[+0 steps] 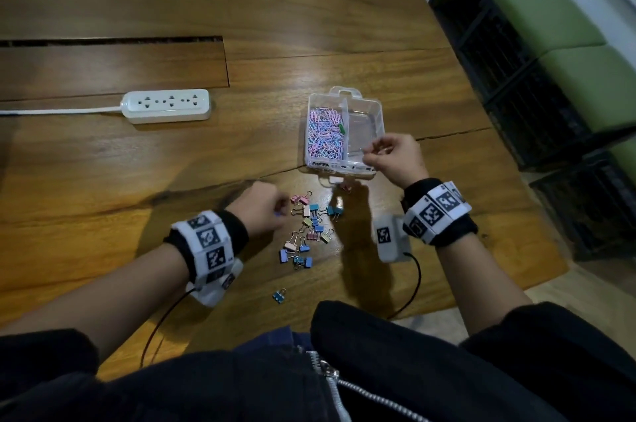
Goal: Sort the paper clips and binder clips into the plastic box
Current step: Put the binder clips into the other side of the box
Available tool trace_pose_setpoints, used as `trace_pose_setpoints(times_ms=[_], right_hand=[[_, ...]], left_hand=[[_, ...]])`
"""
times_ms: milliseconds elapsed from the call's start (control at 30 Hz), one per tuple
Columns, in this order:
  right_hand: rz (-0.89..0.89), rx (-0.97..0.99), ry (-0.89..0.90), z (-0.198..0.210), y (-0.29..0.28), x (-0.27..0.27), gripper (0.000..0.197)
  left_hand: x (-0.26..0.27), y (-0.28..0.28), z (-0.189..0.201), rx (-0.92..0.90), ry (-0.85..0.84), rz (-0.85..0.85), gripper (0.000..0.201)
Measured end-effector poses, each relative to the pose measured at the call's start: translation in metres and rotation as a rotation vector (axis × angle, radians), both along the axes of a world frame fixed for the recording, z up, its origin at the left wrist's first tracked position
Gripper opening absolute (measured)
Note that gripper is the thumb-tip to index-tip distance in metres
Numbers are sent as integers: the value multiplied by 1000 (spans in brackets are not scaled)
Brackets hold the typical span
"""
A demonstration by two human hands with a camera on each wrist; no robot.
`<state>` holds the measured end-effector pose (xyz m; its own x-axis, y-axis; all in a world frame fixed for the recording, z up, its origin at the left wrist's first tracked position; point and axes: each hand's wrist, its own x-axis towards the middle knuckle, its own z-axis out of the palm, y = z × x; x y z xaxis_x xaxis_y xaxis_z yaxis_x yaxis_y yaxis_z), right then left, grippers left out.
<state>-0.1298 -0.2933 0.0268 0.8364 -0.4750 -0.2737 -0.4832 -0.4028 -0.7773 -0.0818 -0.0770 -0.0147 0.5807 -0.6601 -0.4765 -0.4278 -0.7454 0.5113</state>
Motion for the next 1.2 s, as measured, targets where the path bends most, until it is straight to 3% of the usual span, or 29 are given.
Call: trace_pose_setpoints(times_ms=[100, 233, 367, 433, 567, 733, 833, 933, 1033, 1200], right_hand=[[-54, -99, -14, -2, -6, 20, 16], [-89, -136, -3, -15, -6, 23, 25], [-189, -111, -140, -22, 1, -2, 9], [-106, -96, -105, -31, 8, -17, 7], [172, -164, 68, -52, 18, -36, 19], [334, -355, 153, -68, 31, -39, 47], [326, -377, 221, -71, 37, -31, 59], [377, -344, 247, -69, 46, -21, 61], [508, -339, 246, -67, 53, -16, 58], [560, -406, 269, -65, 64, -1, 44]], left_hand=[[17, -26, 17, -147, 60, 95, 10], [33, -76, 40, -328, 18, 149, 12], [45, -125, 51, -434, -20, 147, 13], [49, -140, 49, -448, 9, 141, 17], [50, -147, 41, -251, 40, -22, 38], [48, -97, 38, -283, -13, -47, 26], [43, -57, 30, -94, -8, -100, 24], [28, -23, 13, 226, 3, -194, 61], [11, -4, -2, 334, -32, -158, 88], [5, 2, -20, 222, -112, 106, 56]])
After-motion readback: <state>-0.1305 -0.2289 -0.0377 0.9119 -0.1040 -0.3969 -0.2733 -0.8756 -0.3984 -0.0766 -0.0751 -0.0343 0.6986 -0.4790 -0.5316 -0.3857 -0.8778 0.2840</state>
